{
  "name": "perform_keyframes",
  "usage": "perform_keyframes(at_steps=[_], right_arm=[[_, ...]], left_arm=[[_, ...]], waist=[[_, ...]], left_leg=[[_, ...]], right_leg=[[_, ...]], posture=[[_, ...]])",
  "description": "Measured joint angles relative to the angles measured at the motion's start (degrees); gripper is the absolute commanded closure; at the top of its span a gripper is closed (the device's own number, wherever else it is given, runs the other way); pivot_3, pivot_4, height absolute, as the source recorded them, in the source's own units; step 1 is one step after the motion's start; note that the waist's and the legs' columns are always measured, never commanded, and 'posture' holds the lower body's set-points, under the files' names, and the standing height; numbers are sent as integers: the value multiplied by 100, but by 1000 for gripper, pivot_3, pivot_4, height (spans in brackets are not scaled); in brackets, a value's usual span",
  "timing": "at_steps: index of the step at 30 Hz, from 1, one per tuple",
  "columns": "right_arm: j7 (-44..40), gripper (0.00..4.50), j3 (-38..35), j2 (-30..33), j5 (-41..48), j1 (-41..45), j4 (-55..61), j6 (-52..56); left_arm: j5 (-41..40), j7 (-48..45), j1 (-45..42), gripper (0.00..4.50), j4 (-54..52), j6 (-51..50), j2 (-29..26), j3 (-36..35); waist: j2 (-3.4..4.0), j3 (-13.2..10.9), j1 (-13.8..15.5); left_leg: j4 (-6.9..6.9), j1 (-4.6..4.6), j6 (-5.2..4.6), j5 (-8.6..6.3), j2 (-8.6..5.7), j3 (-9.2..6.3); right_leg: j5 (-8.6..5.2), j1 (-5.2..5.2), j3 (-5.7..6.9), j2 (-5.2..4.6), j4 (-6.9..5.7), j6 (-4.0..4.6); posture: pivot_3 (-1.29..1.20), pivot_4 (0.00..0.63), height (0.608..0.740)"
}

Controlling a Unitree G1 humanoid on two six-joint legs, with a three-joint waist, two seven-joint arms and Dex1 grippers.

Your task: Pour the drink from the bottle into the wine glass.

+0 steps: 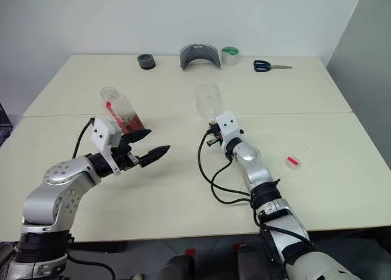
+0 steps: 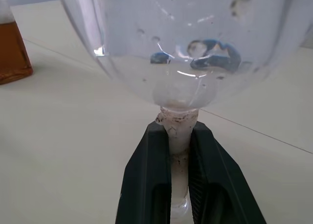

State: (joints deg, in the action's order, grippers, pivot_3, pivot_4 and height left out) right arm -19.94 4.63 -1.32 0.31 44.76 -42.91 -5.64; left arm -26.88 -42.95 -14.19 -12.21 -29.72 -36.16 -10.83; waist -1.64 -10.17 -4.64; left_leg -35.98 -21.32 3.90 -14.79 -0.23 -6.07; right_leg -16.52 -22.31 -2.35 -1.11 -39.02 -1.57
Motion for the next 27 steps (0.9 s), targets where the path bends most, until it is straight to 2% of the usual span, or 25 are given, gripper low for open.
perform_keyframes(at_steps=[9, 15, 17, 20, 27], right_arm=[[-152, 4345, -112, -82, 114, 50, -445, -411], [-234, 4345, -137, -123, 121, 110, -579, -484], [-254, 3615, -143, -130, 122, 114, -594, -503], [-283, 2751, -151, -180, 128, 114, -626, -504], [-368, 224, -128, -210, 128, 80, -630, -435]], left_arm=[[-342, 152, 263, 0, -780, -516, -92, -162], [-412, 471, -113, 0, -1134, -904, -128, -131], [-431, 520, -207, 0, -1210, -985, -131, -122], [-459, 529, -283, 0, -1221, -1033, -175, -100], [-452, 420, -271, 0, -1145, -941, -198, -97]], waist=[[1, -1, -1], [1, -1, -9], [1, -1, -14], [2, -1, -14], [4, -2, -3]], left_leg=[[-1, 15, 0, 0, 16, -5], [0, 23, 0, 0, 17, 0], [0, 23, 0, 0, 17, 2], [1, 23, 0, 0, 17, 2], [0, 20, 0, 1, 14, -1]], right_leg=[[0, 8, 2, 7, -10, 0], [0, 12, -2, 20, -12, 0], [0, 12, -4, 20, -11, 0], [0, 11, -4, 20, -11, 0], [0, 11, -1, 19, -10, 0]], posture=[[0, 150, 740], [0, 150, 740], [0, 150, 740], [0, 150, 740], [0, 150, 740]])
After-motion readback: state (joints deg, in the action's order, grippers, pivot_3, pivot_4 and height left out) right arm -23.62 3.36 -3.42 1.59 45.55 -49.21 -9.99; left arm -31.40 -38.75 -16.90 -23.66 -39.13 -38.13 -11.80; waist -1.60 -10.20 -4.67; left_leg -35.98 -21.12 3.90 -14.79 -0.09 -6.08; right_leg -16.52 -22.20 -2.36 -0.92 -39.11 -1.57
